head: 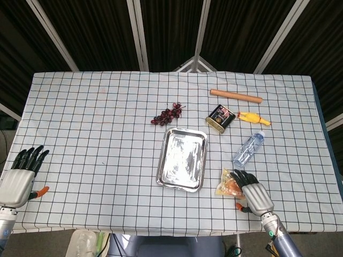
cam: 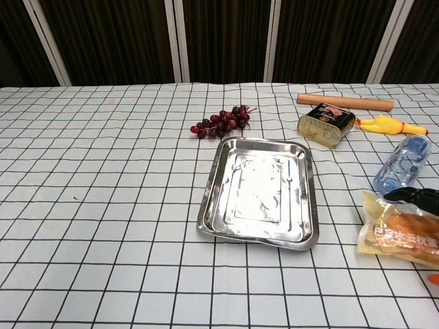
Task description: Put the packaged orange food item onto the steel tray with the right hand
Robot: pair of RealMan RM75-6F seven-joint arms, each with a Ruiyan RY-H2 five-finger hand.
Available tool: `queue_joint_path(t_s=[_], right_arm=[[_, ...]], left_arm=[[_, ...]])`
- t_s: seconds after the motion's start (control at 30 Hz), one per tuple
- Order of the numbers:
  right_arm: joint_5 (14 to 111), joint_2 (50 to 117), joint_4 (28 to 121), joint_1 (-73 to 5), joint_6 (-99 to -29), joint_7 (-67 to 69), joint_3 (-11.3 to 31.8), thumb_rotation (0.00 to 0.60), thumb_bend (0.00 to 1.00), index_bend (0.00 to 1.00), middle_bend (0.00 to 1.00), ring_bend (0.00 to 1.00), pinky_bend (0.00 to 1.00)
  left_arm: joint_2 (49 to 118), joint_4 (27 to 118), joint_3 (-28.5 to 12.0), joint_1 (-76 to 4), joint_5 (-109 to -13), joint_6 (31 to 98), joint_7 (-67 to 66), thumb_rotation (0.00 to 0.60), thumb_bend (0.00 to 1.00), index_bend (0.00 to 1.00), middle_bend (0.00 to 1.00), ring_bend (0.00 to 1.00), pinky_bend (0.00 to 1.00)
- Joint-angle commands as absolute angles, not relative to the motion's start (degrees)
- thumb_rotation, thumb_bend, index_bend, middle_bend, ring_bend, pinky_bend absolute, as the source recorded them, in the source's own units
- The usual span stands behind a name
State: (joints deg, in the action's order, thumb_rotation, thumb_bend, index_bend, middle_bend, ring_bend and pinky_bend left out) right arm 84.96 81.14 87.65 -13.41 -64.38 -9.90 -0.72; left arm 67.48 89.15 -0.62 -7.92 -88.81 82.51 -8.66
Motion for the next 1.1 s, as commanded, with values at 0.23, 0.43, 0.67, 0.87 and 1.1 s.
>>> queue_joint_path(t_s=[0.23,0.43,0.67,0.87,1.1], right_arm=[[86.4,83.3,84.2,-13.4,-67.8,-6.3,0.1,0.6,0.31,0.15,0.29,0.22,0.52],[87.3,84.9,82.2,-12.9,-70.5,-5.7,0.5,0.6,0.31,0.21,0.33,0.23,0.55],[89.1,85.5,82.0,-12.2,-74.0,-5.0,0.4,0.6,0.31,0.24,0.35,0.24,0.57],[91.1,84.5,85.3,-12.3,-76.0,-6.2,0.3,0.6,0.31,0.24,0.35,0.24,0.57],[92.2,84.1,92.8,-15.2,-74.9,-13.1,2.6,0.6,0.31,0.24,0.35,0.25,0.57]], left_arm=[[67.3,89.5,-0.5,-8.0,-88.3,82.0,-9.0,0.6,0.05,0.0,0.0,0.0,0.04],[67.2,89.9,-0.6,-8.0,-87.7,81.8,-8.8,0.6,0.05,0.0,0.0,0.0,0.04],[66.6,90.3,-0.8,-7.8,-87.4,82.0,-7.8,0.6,0.05,0.0,0.0,0.0,0.04],[66.3,90.4,-0.7,-7.8,-87.5,82.0,-7.1,0.6,0.05,0.0,0.0,0.0,0.04],[66.2,90.4,-0.7,-7.9,-87.6,82.0,-6.8,0.6,0.05,0.0,0.0,0.0,0.04]])
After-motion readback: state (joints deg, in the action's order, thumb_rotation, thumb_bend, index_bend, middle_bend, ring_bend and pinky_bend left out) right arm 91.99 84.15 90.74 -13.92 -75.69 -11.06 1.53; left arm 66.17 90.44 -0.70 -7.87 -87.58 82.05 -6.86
